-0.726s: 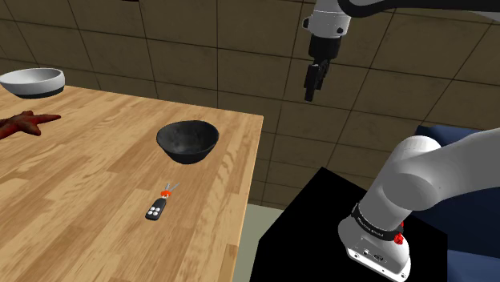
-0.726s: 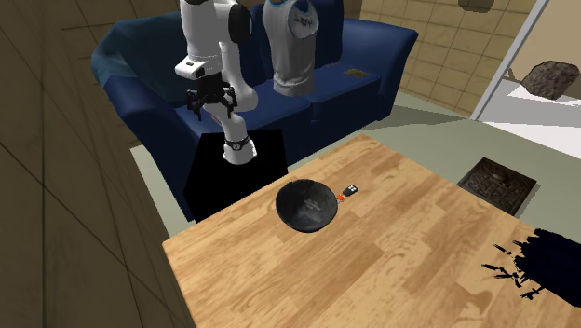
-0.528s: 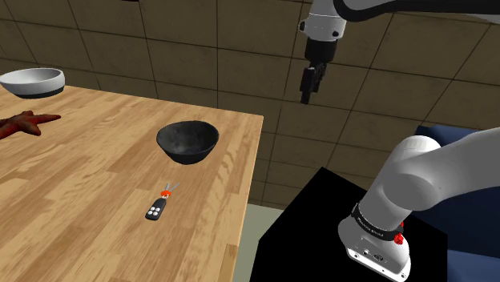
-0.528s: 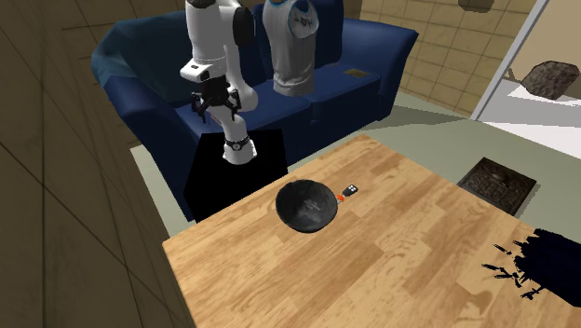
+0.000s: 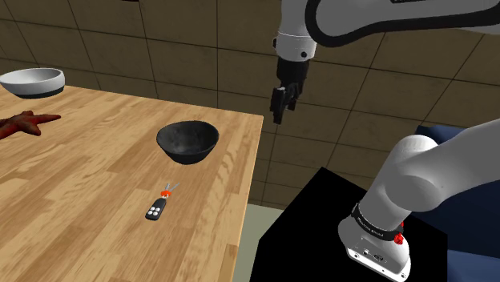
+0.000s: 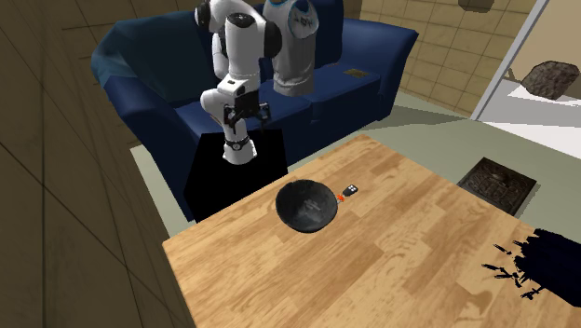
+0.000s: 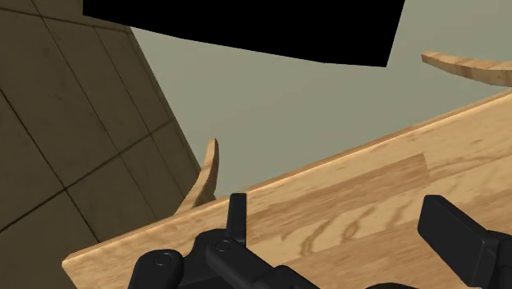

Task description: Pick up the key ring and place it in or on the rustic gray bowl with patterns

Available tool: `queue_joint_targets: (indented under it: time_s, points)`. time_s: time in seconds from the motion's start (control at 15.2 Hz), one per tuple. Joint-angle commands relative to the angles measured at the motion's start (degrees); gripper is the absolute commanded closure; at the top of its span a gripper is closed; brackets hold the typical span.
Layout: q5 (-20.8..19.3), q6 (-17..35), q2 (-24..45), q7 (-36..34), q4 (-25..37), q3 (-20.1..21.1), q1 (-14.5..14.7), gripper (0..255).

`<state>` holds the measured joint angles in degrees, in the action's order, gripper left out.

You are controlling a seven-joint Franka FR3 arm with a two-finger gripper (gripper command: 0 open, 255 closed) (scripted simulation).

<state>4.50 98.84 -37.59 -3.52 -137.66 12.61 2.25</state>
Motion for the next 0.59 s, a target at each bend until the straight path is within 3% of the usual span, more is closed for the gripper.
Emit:
queue_joint_targets:
  time_s: [0.0, 0.53]
  points:
    - [1.30, 2.55, 1.89, -2.75, -0.40, 2.13, 0.53, 0]
    - [3.92, 11.21, 13.13, -14.48, 3.34, 11.44, 1.84, 0]
